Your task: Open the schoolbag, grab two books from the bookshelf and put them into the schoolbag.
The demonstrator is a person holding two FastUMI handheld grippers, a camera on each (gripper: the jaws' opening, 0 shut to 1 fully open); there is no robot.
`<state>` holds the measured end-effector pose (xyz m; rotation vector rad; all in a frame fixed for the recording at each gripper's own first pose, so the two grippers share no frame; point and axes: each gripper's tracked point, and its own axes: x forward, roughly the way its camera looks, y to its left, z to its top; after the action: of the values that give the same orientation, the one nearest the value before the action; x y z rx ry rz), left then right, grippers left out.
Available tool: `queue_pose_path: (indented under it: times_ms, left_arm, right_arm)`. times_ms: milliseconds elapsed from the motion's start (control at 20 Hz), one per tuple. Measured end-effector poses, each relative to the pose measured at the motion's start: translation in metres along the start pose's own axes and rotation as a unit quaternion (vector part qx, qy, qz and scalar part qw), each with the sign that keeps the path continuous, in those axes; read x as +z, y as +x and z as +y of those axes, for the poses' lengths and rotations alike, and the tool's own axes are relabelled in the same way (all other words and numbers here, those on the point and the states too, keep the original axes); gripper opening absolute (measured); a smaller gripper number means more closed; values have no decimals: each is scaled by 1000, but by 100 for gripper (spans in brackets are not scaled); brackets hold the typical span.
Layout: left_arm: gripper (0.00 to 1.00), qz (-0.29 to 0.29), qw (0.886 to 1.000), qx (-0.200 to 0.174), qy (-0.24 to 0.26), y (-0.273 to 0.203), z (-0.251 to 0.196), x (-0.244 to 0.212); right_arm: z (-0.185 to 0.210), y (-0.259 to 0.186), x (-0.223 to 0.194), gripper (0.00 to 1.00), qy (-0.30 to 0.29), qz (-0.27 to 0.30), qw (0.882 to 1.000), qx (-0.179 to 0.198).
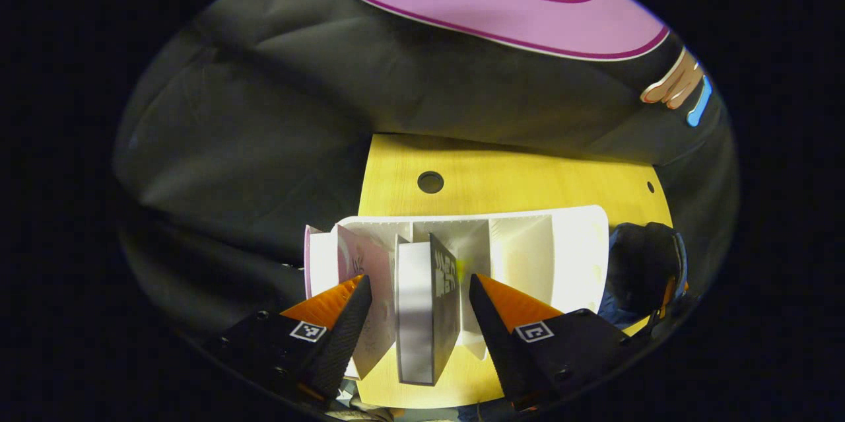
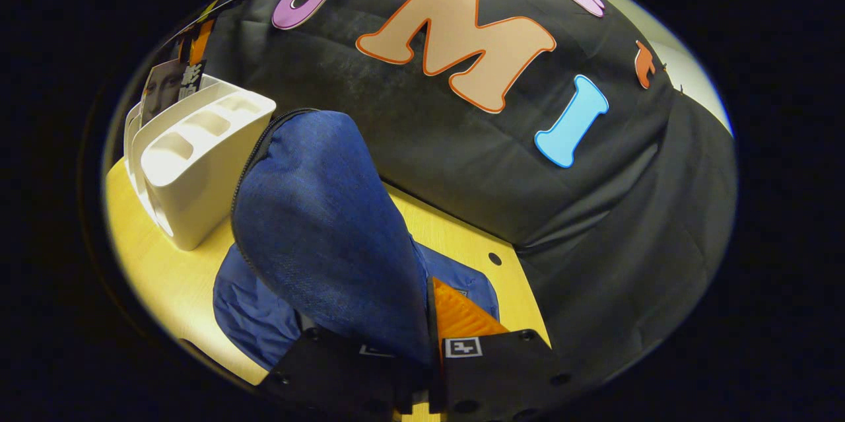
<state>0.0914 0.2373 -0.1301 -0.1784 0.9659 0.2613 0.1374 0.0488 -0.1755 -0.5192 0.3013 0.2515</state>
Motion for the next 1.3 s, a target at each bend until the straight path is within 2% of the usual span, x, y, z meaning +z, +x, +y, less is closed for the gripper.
queue_pose_path:
  times_ms: [150,400,450,600,650,700,1000,1050,1200,1250,1300]
  left_arm:
    - [87,24,1000,-10,-13,5,-2,-8]
    - [77,57,997,-36,-36,13,-19,-21]
    - [80,57,997,-38,-35,14,-20,-19]
    - [70,66,997,-35,-28,16,-29,-19]
    - [62,73,997,-33,-24,18,-32,-21]
    - [58,80,996,-34,-18,20,-36,-23]
    - [57,123,992,-30,15,37,-49,-42]
    - [61,128,991,-30,17,41,-50,-47]
    - [51,142,989,-33,20,43,-51,-54]
    - [57,135,990,-32,26,47,-53,-49]
    - [53,138,989,-31,31,46,-50,-50]
  right_arm:
    - [-2,-1,-2,10,4,1,1000,1]
    - [-8,-2,-3,10,26,5,1000,1]
    - [-9,-3,-3,10,31,6,1000,1]
    - [-14,-3,-1,10,43,6,999,2]
    - [-14,-3,0,10,47,7,999,3]
    - [-16,-4,1,10,50,7,999,3]
    - [-26,-8,3,11,94,10,996,4]
    - [-27,-7,2,11,102,12,995,3]
    - [-28,-8,3,11,112,8,994,6]
    - [-28,-8,4,11,113,7,994,6]
    - [-28,-8,4,11,116,6,993,6]
